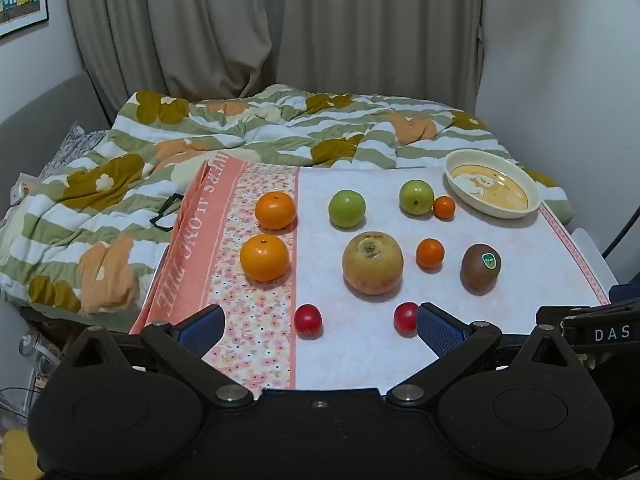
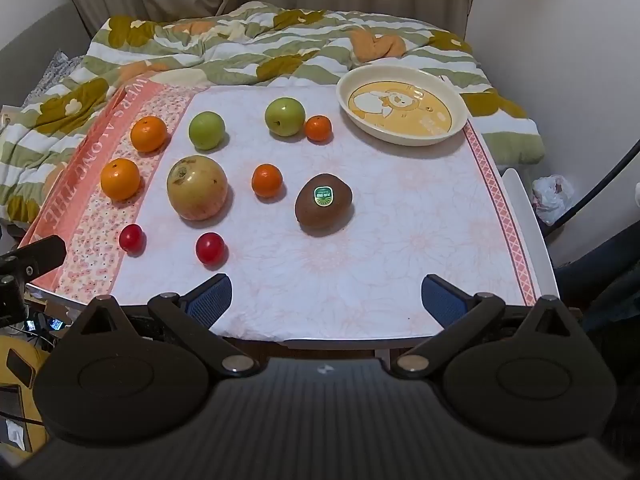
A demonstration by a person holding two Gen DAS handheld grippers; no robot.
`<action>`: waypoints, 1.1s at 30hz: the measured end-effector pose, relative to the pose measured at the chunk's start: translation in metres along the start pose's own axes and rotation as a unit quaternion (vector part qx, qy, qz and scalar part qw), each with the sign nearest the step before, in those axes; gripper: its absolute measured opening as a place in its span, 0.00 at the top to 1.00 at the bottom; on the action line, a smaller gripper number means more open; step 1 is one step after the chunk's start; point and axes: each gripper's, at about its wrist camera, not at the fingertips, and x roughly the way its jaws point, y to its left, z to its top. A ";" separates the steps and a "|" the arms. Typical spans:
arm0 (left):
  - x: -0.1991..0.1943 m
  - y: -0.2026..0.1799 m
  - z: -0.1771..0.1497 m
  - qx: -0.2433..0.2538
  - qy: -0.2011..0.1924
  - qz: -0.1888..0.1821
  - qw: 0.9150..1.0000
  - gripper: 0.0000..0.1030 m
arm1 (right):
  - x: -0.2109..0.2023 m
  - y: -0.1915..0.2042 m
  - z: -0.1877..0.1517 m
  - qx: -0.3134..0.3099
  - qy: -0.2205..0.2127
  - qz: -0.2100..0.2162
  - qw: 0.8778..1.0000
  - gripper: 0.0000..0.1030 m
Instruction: Organize fruits
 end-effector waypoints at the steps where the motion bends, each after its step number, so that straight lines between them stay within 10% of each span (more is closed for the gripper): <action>1: 0.001 -0.001 0.001 0.001 0.002 0.003 1.000 0.00 | 0.000 0.000 0.000 0.000 0.000 -0.001 1.000 0.00; 33: -0.009 -0.004 -0.002 -0.002 -0.026 0.000 1.000 0.00 | -0.010 -0.001 -0.005 0.002 -0.003 0.001 1.000 0.00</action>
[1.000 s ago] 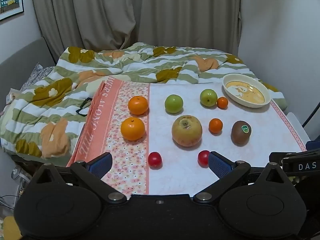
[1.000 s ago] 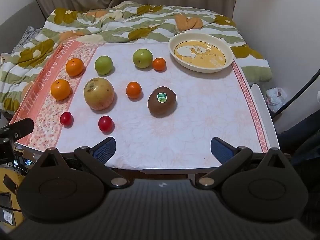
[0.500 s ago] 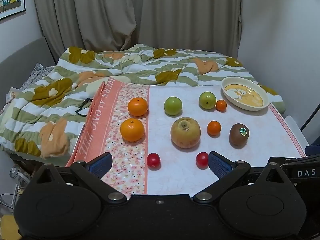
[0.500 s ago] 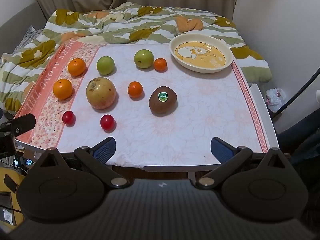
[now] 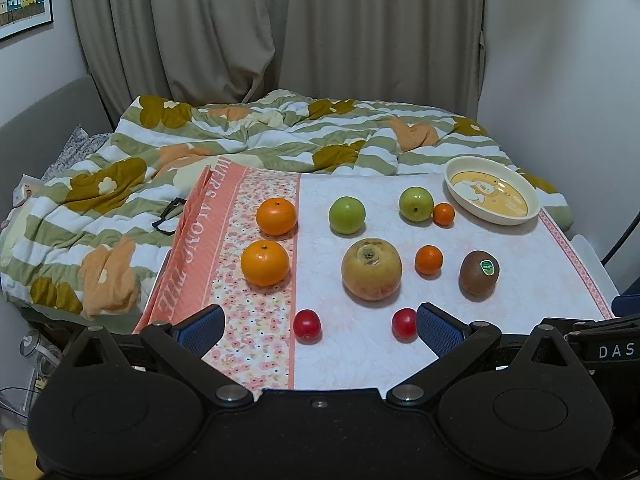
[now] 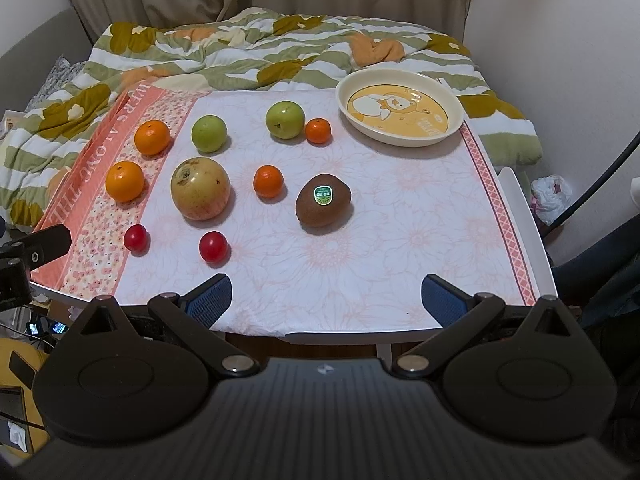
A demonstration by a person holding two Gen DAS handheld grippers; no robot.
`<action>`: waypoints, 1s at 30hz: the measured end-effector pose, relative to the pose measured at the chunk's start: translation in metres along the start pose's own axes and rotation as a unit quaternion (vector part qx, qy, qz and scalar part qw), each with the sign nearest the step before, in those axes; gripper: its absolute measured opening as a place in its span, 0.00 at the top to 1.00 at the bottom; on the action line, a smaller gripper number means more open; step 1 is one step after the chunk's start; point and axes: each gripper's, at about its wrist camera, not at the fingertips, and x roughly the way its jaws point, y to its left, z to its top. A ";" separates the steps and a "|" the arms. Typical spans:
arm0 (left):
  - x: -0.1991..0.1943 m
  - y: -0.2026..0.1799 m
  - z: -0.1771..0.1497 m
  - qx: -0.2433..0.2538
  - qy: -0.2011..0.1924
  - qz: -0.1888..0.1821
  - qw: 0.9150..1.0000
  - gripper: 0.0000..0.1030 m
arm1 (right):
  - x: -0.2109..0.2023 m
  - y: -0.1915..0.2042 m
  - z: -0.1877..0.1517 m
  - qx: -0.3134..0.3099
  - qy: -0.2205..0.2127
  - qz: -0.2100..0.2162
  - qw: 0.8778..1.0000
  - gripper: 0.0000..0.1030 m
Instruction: Organize fruits
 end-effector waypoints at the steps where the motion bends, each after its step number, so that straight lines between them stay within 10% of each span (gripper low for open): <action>1: 0.000 0.000 0.000 0.000 0.000 0.000 1.000 0.00 | 0.000 0.000 0.000 0.000 0.000 0.000 1.000 0.00; 30: 0.005 -0.003 0.001 -0.003 0.002 -0.001 1.000 0.00 | 0.006 0.003 -0.001 0.001 0.000 0.000 1.000 0.00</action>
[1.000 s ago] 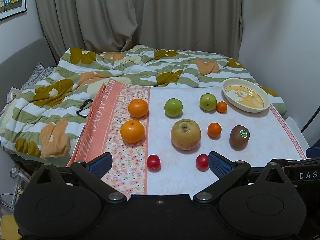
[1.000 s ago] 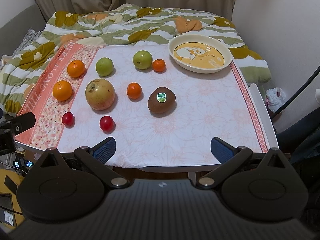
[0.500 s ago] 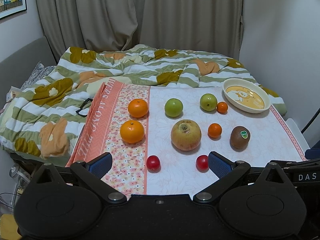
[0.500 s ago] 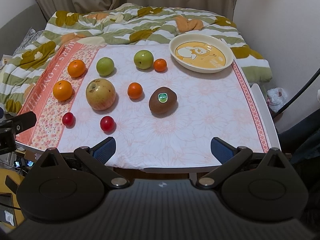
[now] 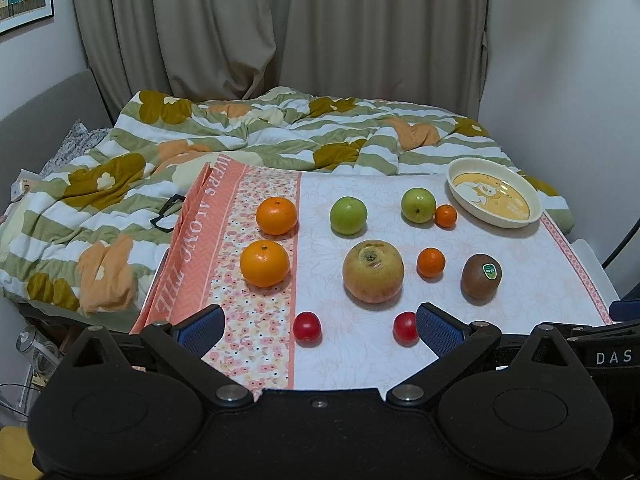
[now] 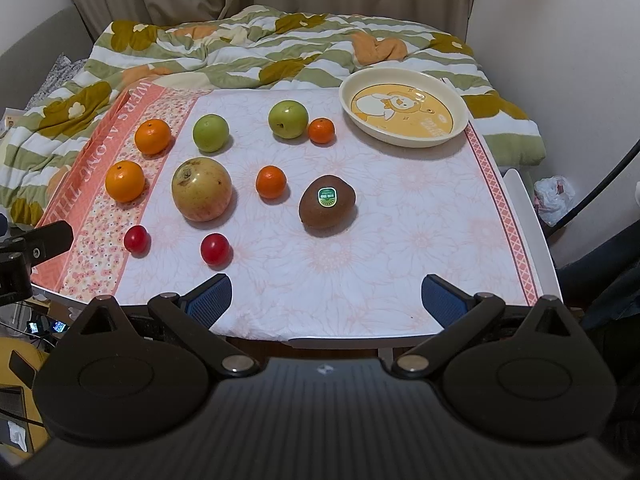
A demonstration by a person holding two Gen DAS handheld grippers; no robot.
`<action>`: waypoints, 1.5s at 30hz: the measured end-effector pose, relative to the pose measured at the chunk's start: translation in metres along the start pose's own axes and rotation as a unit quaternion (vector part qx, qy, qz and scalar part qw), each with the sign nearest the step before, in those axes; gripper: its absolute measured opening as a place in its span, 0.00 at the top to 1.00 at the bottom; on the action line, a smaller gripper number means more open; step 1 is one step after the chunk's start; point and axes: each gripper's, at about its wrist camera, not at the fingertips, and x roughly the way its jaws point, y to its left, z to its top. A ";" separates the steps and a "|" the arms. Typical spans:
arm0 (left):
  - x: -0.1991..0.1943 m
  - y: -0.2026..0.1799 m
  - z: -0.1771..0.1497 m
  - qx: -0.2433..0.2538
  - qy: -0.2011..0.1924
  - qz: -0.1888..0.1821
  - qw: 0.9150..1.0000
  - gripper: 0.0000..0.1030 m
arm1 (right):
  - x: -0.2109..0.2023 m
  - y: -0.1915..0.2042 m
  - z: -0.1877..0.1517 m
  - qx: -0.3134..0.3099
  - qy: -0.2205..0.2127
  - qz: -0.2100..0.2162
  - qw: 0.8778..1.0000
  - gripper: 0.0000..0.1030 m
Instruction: Organize fruits
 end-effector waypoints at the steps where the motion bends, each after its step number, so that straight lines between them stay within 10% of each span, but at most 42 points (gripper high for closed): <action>1: 0.000 0.000 0.000 0.001 0.000 0.001 1.000 0.00 | 0.000 0.000 0.000 0.000 0.000 0.000 1.000 0.00; 45: 0.024 0.018 0.033 0.024 -0.032 -0.060 0.997 0.00 | 0.002 0.001 0.017 0.017 -0.014 -0.006 1.000 0.00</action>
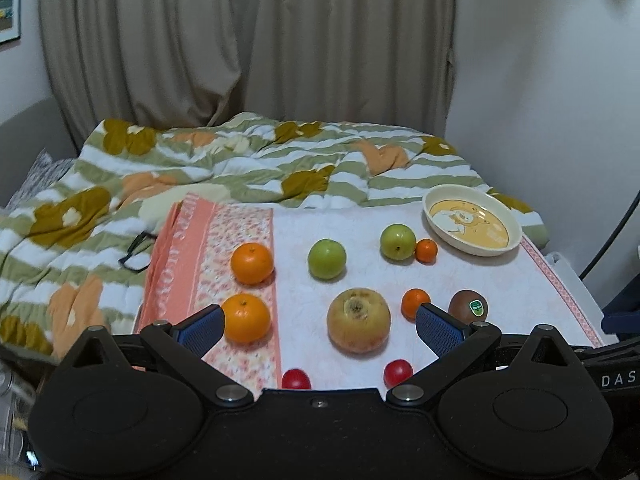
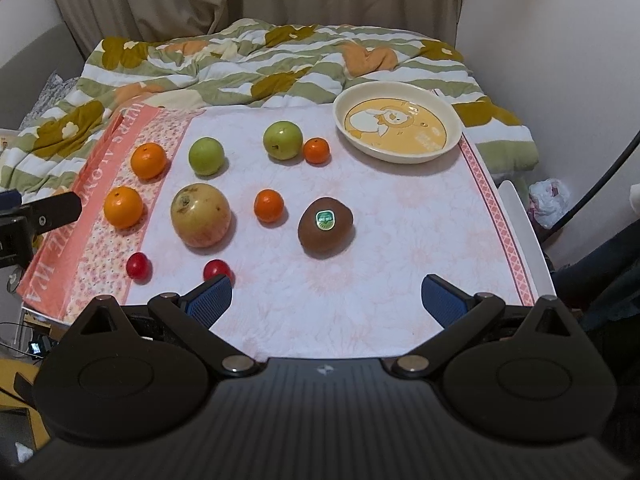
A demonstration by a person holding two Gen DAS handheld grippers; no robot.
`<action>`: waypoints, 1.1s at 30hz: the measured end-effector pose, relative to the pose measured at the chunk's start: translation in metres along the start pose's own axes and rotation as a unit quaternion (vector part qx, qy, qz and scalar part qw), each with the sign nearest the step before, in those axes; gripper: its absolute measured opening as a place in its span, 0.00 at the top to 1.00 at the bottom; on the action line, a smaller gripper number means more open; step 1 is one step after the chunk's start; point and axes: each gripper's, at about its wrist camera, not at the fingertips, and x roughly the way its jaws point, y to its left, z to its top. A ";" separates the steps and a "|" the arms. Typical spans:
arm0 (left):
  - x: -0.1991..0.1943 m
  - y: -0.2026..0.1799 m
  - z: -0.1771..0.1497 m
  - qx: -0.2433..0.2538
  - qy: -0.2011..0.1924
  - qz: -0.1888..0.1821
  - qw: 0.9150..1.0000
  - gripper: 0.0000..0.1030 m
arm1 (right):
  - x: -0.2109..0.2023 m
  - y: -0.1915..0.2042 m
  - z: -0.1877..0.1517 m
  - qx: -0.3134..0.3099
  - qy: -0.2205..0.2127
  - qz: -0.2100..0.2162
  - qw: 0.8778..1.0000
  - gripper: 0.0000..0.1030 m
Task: Organize fruits
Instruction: 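Close the right gripper on the brown kiwi while the left gripper grasps the yellow pear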
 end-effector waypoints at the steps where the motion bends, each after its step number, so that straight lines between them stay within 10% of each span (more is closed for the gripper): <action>1: 0.006 -0.001 0.001 0.007 0.005 0.000 1.000 0.00 | 0.004 -0.001 0.001 -0.004 -0.001 -0.002 1.000 0.00; 33: 0.160 -0.059 -0.021 -0.066 0.086 0.109 0.988 0.08 | 0.155 -0.046 0.032 -0.237 0.002 0.175 0.956 0.00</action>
